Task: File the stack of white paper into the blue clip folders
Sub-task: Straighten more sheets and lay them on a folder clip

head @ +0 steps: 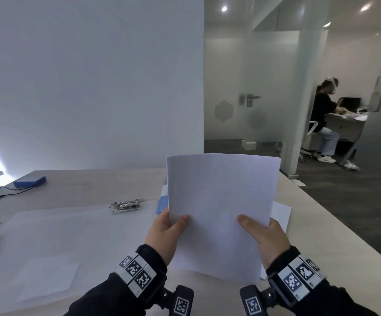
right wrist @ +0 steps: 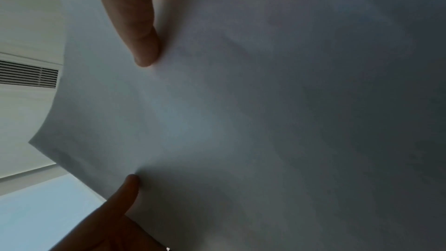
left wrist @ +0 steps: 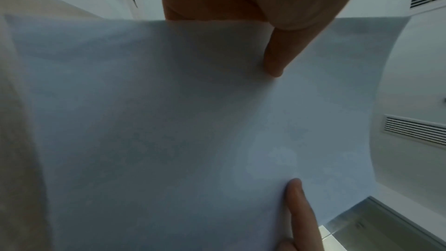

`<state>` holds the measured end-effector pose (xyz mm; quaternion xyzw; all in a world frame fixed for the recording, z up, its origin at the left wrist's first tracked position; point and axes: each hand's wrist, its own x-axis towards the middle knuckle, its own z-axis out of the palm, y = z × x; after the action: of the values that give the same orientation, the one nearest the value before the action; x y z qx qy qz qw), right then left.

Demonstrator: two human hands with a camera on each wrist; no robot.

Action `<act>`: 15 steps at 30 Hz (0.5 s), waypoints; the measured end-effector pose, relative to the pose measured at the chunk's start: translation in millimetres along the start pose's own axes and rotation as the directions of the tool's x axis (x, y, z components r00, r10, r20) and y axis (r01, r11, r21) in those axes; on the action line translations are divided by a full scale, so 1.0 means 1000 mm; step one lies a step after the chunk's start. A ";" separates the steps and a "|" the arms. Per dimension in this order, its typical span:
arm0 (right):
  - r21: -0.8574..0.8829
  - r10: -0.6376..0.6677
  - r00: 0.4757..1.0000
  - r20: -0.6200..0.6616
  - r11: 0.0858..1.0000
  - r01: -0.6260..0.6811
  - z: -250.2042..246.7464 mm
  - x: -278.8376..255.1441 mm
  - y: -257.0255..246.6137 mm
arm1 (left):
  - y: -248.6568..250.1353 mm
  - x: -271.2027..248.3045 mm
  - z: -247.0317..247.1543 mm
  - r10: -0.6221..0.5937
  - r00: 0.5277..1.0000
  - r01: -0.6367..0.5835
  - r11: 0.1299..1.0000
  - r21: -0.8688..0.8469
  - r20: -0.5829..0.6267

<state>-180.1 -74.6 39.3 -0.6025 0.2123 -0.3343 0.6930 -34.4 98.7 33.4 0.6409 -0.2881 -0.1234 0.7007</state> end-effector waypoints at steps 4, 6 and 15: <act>-0.026 0.047 0.999 0.011 0.999 -0.047 -0.002 0.002 0.007 | -0.006 0.000 -0.002 -0.057 0.998 0.057 0.998 0.007 0.021; -0.043 0.076 0.997 0.022 0.996 -0.075 -0.003 0.002 0.009 | -0.011 -0.002 -0.003 -0.093 0.996 0.093 0.995 0.040 0.007; -0.222 0.152 0.966 0.211 0.969 -0.104 0.010 -0.009 0.020 | -0.009 0.004 -0.030 -0.169 0.975 0.153 0.982 -0.114 -0.147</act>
<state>-175.2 -59.8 20.7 -0.6910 0.2047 -0.1936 0.6657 -12.9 119.9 25.6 0.6334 -0.1728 -0.1437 0.7405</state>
